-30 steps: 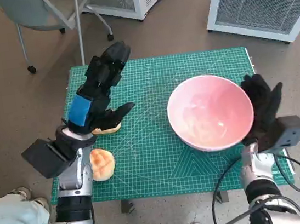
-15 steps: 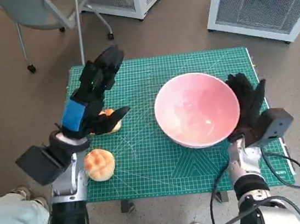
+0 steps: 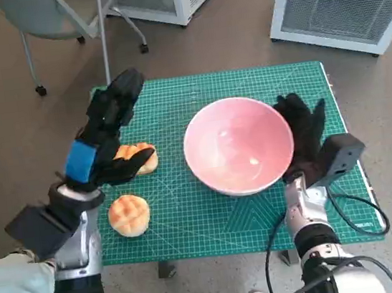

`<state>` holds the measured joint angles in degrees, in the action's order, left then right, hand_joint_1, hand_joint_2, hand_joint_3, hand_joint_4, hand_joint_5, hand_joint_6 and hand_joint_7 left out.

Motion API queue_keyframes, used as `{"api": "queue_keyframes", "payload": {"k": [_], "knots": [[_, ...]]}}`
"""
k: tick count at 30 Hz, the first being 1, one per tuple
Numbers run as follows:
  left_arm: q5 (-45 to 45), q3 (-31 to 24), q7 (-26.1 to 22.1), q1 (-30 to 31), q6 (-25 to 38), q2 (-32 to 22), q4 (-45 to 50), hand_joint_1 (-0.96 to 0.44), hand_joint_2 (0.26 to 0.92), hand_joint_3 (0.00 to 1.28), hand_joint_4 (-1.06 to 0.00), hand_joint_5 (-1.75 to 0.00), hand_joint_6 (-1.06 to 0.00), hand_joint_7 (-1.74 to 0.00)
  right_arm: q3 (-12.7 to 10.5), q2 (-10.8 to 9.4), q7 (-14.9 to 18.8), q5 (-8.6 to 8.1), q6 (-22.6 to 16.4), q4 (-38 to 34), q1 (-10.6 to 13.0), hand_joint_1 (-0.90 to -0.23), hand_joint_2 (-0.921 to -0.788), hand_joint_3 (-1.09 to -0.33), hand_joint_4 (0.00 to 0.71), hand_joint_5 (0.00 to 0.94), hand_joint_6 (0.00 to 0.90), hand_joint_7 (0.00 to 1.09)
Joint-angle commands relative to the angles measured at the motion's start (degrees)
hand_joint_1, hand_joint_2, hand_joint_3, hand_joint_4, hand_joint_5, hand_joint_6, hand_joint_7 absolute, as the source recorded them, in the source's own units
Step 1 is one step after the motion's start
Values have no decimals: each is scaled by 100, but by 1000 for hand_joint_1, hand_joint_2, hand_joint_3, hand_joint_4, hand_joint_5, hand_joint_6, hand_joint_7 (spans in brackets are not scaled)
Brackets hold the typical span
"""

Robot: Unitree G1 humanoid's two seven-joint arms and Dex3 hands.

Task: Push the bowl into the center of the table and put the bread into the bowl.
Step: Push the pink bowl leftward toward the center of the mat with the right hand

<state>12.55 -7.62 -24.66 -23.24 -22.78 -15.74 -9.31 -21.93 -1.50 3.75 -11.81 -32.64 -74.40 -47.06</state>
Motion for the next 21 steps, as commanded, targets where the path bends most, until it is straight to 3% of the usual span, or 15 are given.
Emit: {"api": "queue_keyframes", "payload": {"k": [1,12,21], "knots": [[-65,-41,113,113,102,-59,193,-641,921,277,-183,-5,-25,-453,108,-112,-26,147,150,-99,-11,-600,-921,-911,292,1,325,416],[-126,-25,259,213,219,-37,347,-648,921,279,-186,-4,-53,-436,207,-128,-51,288,275,-113,-77,-607,-921,-905,331,17,353,428],[-87,19,235,209,243,4,307,-651,921,279,-189,-4,-61,-424,272,33,-67,409,292,-94,-93,-602,-921,-889,331,12,354,426]]}}
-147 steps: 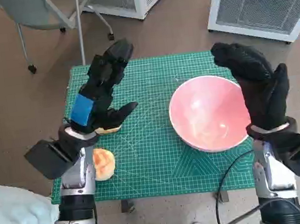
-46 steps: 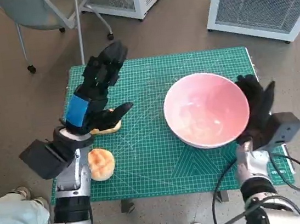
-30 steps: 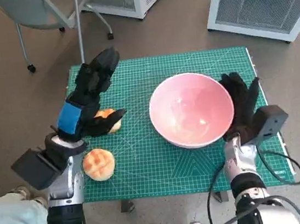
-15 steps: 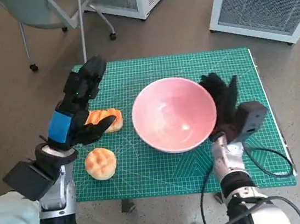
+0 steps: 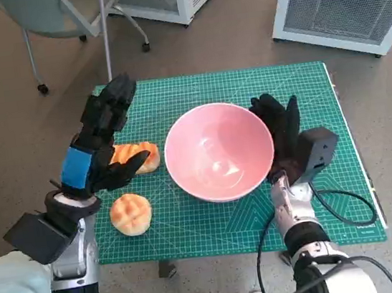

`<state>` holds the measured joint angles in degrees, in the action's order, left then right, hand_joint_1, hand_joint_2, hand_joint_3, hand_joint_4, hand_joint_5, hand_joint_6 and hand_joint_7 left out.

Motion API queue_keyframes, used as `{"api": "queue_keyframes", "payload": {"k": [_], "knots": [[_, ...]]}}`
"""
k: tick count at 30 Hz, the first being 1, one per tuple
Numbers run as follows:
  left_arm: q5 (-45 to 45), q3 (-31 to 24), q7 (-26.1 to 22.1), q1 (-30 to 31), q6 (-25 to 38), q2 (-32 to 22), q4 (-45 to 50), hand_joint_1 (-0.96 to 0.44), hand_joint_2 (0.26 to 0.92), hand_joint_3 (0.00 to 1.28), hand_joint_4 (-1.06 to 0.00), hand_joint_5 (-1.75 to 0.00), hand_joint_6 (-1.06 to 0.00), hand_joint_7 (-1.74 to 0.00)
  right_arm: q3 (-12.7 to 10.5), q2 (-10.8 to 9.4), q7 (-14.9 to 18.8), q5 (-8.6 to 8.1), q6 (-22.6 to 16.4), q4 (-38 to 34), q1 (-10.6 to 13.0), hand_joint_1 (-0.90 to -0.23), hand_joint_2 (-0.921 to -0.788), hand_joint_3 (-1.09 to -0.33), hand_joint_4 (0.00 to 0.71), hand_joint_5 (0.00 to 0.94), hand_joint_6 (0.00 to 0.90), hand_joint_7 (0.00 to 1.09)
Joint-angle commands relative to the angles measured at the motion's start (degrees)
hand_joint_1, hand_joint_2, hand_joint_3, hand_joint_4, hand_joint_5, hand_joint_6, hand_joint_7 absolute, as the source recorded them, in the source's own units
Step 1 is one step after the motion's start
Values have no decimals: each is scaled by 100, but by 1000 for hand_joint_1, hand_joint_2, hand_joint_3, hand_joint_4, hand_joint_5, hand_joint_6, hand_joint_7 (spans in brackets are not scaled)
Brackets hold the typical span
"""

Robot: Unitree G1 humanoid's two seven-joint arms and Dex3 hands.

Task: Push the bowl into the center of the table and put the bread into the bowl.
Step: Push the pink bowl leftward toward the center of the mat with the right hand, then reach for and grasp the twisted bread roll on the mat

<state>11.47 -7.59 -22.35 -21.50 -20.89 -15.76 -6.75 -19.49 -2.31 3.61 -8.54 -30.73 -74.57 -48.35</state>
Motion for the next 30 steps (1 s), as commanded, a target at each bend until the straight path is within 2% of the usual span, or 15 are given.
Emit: {"api": "queue_keyframes", "payload": {"k": [1,5,9,15,19,22,25,30], "knots": [[33,20,-5,32,62,10,45,-651,921,279,-190,-5,-62,-423,33,146,-51,87,98,-74,39,-602,-921,-888,325,9,351,423],[67,29,-30,19,77,23,21,-650,921,280,-191,-5,-63,-417,98,291,-67,150,-33,-3,58,-604,-921,-884,302,2,317,403],[83,28,-59,-18,48,37,-67,-650,921,280,-190,-4,-63,-411,49,401,43,81,-220,118,57,-599,-921,-880,286,0,293,390],[82,17,-99,-143,-53,47,-310,-642,921,281,-189,-3,-65,-402,105,494,159,63,-784,476,86,-585,-921,-883,265,0,248,370],[90,16,-122,-248,-91,65,-443,-633,921,281,-190,-2,-67,-398,159,516,478,-14,-1221,892,186,-611,-921,-871,244,0,220,366],[95,16,-138,-336,-118,79,-542,-631,921,281,-189,-2,-69,-394,249,546,851,-95,-1504,1303,343,-643,-921,-841,231,0,182,402],[92,23,-146,-423,-140,101,-628,-630,921,281,-189,-2,-71,-392,391,594,1217,-153,-1728,1780,553,-676,-921,-805,224,0,125,492],[102,56,-163,-568,-192,170,-756,-630,921,281,-191,-3,-79,-391,690,719,1807,-301,-1817,2867,1057,-686,-921,-777,218,1,55,601]]}}
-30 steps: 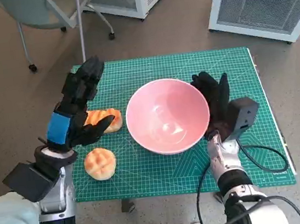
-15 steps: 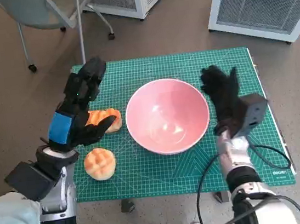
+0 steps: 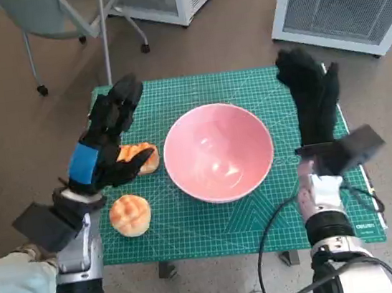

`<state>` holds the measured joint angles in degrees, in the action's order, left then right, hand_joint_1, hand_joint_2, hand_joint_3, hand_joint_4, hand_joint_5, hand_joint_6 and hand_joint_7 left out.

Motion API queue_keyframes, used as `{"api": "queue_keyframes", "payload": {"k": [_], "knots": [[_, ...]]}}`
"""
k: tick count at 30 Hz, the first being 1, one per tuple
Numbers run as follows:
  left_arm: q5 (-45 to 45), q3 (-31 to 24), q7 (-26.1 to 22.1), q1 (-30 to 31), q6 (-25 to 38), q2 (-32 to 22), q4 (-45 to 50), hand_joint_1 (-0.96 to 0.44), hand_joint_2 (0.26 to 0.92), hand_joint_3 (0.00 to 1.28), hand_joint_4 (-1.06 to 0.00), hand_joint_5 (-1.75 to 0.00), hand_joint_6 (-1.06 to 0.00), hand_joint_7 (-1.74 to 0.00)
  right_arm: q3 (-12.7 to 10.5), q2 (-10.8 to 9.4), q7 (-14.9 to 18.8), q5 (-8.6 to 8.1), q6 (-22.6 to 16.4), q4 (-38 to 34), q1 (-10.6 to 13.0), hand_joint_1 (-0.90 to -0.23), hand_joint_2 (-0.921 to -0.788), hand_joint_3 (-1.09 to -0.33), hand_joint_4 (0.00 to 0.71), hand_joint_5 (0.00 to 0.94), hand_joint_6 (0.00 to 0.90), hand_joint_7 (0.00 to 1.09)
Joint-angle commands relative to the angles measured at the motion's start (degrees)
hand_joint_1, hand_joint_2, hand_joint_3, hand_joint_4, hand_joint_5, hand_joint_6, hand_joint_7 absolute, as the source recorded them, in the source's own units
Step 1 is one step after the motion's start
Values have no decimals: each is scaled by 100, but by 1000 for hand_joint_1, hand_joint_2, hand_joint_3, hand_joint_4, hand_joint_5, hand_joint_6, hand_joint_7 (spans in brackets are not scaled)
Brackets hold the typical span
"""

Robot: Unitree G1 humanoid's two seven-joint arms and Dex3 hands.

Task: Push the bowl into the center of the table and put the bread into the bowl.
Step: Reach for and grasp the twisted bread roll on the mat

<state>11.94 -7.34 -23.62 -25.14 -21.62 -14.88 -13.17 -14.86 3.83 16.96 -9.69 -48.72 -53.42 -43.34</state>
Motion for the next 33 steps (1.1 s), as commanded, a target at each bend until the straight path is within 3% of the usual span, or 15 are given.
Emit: {"api": "queue_keyframes", "payload": {"k": [1,7,14,24,29,33], "knots": [[61,35,-43,-230,-133,93,-141,-630,921,281,-193,-4,-79,-390,273,129,547,-215,2,934,640,-677,-921,-774,212,0,36,612],[117,52,-131,-399,-312,208,-350,-626,921,280,-199,-6,-83,-389,510,318,801,-369,476,2156,1152,-661,-921,-767,175,1,3,594],[243,63,-318,-632,-496,350,-621,-589,921,271,-203,-6,-88,-394,667,436,579,-240,1080,3287,1639,-664,-921,-763,136,1,-1,524],[143,-15,-542,-813,-838,159,-929,-582,921,266,-209,-7,-85,-416,751,486,409,-208,1528,3965,1915,-692,-921,-759,110,0,-1,497],[-548,-55,-315,-883,-1205,-373,-1163,-582,921,261,-205,-4,-71,-416,821,490,297,-54,1586,4264,2032,-692,-921,-770,107,0,-1,470],[-1070,-31,-218,-937,-1271,-894,-1243,-592,921,236,-201,-2,-58,-406,854,530,271,-25,1641,4429,2089,-698,-921,-778,107,0,-1,452]]}}
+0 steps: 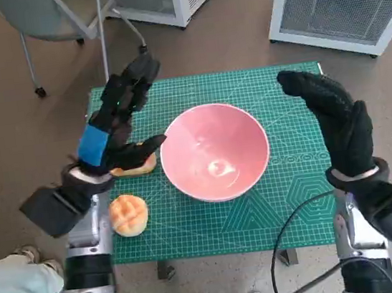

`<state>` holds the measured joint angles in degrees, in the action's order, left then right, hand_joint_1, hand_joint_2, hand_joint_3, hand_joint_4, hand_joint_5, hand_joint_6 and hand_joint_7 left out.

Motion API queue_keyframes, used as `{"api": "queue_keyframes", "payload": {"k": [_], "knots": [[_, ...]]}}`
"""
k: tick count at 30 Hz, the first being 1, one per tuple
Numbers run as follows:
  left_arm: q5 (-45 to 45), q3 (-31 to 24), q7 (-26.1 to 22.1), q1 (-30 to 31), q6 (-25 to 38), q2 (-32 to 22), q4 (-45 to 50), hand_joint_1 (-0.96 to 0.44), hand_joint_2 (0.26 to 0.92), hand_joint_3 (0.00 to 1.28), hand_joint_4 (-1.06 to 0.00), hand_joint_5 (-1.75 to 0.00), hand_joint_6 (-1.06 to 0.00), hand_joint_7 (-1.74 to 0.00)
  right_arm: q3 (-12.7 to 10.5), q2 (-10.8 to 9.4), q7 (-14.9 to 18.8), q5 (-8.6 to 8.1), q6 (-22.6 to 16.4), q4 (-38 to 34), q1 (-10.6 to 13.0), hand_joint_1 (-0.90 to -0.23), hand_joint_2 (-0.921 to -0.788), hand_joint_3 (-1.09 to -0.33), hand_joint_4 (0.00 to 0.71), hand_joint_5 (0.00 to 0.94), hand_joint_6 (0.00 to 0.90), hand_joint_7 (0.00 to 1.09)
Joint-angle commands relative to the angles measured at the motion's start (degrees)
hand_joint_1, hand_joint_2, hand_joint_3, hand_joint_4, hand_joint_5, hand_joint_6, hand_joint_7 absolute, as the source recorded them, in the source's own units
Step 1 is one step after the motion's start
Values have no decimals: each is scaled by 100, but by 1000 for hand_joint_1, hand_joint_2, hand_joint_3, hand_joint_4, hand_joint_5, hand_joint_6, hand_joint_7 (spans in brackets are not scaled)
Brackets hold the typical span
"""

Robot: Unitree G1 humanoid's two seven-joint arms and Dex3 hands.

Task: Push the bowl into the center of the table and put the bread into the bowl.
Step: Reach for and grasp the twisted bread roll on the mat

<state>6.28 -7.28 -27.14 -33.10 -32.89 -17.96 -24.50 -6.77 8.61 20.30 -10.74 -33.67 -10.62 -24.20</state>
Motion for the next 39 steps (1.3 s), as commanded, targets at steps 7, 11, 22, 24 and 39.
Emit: {"api": "queue_keyframes", "payload": {"k": [7,11,22,24,39], "knots": [[-1191,164,51,-282,525,-1409,-188,-530,905,55,-160,0,-123,-254,28,90,-48,-18,234,312,235,-707,-921,-781,107,0,-1,442],[-1660,372,38,-286,1321,-1747,36,-489,856,11,-133,0,-192,-135,26,72,-83,4,255,362,263,-711,-921,-782,106,0,-1,440],[-2624,1132,-415,-387,3198,-2144,436,-323,757,3,-74,-1,-237,-29,44,44,-22,-80,202,151,186,-711,-921,-782,107,1,-1,440],[-2695,1249,-514,-442,3354,-2153,364,-268,744,2,-64,-1,-238,-23,53,39,-20,-75,184,130,175,-710,-921,-782,107,0,-1,439],[-3090,2000,-620,-820,3508,-1928,-441,-56,718,1,-41,0,-239,-4,69,34,-18,-86,96,-70,110,-704,-921,-785,105,0,-1,434]]}}
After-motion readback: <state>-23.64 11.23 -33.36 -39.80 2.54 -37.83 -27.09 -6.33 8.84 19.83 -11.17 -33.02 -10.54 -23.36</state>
